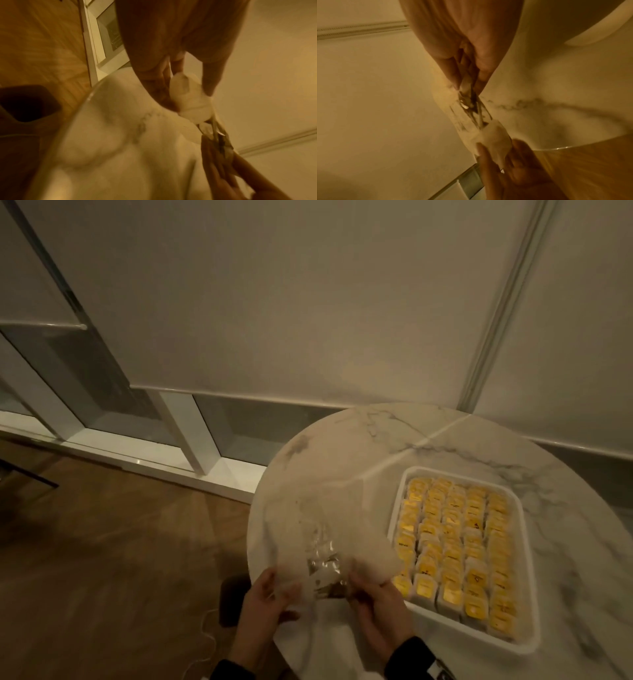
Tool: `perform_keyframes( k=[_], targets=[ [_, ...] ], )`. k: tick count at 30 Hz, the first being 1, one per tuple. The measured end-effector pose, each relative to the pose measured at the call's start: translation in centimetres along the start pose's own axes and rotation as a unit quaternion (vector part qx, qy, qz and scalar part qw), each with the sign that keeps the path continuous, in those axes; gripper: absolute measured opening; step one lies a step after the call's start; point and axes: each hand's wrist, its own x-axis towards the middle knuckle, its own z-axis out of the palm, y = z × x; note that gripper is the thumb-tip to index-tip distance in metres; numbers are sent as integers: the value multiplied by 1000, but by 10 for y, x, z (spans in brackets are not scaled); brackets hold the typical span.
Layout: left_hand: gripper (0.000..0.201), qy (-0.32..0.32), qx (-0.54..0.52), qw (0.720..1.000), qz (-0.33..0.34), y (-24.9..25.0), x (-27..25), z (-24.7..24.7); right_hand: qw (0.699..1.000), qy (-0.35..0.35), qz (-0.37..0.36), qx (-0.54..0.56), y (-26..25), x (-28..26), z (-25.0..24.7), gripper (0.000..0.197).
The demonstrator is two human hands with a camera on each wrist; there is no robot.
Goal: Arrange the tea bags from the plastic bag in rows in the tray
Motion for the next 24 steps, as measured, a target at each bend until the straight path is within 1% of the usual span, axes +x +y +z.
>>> perform_keyframes(
  k=[2,4,7,8,9,10,11,13,14,15,16,17,18,19,20,21,22,23,24],
  targets=[
    [47,11,28,1000,7,-11,0,-15,999,18,31,-21,4,-1,-12,19],
    [54,5,37,999,13,-18,-2,-33,996,32,56,-58,2,-1,-17,20],
    [78,8,49,998,28,-24,-5,-61,981,49,40,-185,2,0,-22,21],
    [69,16,41,999,28,-27,-5,-69,973,52,32,-222,4,-1,-23,22],
    [49,17,22,999,25,-31,-2,-78,967,54,29,-247,6,-1,-26,21],
    [34,26,5,1000,16,-31,-3,-85,961,59,34,-269,9,-3,-29,20],
    [34,33,-3,999,11,-35,-3,-93,954,60,47,-290,10,-4,-34,18],
    [40,38,-3,999,9,-47,-3,-107,934,44,80,-346,10,-7,-46,11],
    [43,46,-3,999,9,-52,-5,-113,917,26,95,-387,7,-11,-50,7],
    [46,51,0,999,9,-56,-6,-119,892,0,108,-440,3,-16,-54,6],
    [46,56,-1,998,12,-58,-7,-124,855,-37,121,-503,-2,-23,-54,9],
    [43,57,2,998,21,-59,-7,-129,808,-74,128,-570,-10,-28,-50,11],
    [42,57,10,998,26,-57,-8,-131,760,-103,126,-629,-21,-33,-43,13],
    [41,45,16,998,29,-56,-8,-133,719,-121,105,-676,-33,-36,-34,11],
    [41,33,21,999,30,-53,-9,-133,690,-132,59,-709,-45,-37,-21,8],
    [41,16,22,999,33,-51,-10,-133,668,-136,-10,-731,-56,-35,-6,4],
    [43,3,19,999,33,-47,-12,-132,650,-137,-94,-741,-65,-32,10,5],
    [49,-16,15,999,34,-44,-13,-131,633,-143,-175,-740,-70,-27,29,7],
    [61,-31,14,999,32,-42,-15,-131,616,-160,-234,-735,-69,-20,48,9]
  ],
)
